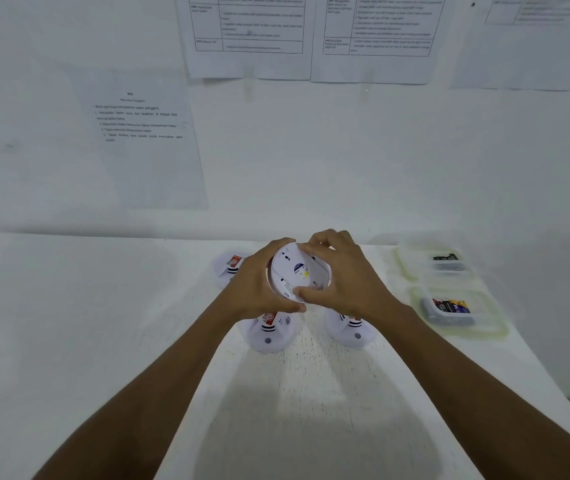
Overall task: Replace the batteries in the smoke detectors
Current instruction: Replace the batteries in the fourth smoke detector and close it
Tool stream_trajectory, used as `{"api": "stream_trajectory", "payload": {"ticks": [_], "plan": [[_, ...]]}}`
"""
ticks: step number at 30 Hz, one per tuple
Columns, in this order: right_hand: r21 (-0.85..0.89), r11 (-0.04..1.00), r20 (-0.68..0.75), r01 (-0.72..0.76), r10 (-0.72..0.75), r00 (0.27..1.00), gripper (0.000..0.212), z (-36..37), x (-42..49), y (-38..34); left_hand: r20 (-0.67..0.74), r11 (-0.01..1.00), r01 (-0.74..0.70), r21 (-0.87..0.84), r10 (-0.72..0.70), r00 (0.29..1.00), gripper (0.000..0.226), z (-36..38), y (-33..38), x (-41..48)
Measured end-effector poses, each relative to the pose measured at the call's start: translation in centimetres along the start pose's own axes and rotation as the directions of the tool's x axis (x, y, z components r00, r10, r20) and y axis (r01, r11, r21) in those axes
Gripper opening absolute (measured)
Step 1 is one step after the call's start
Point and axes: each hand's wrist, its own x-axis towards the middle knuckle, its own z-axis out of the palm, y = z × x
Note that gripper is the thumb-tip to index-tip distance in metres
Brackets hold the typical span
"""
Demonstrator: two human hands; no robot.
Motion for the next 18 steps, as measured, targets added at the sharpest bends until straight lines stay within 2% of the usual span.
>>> {"api": "stream_trajectory", "payload": {"ticks": [4, 8, 12, 18], "plan": [[0.012, 0.999, 0.03, 0.037, -0.038, 0.999, 0.077, 0.1, 0.4, -0.4, 0.0, 0.999, 0.027, -0.02, -0.027, 1.0, 0.089, -0.1, -0.6, 0.2], [0.027, 0.999, 0.037, 0.037, -0.037, 0.999, 0.072, 0.1, 1.1, -0.7, -0.008, 0.997, 0.066, -0.05, -0.067, 0.998, 0.116, -0.4, -0.9, 0.9], [-0.006, 1.0, 0.058, -0.003, 0.004, 0.998, 0.076, 0.4, 1.6, -0.5, -0.018, 0.997, 0.079, 0.019, -0.079, 0.997, 0.096, -0.7, -1.5, 1.1], [0.074, 0.997, -0.018, 0.037, -0.036, 0.999, 0.059, 1.6, 2.7, -0.5, -0.031, 0.996, 0.081, 0.028, -0.08, 0.996, 0.099, -1.4, -3.1, 2.3]]}}
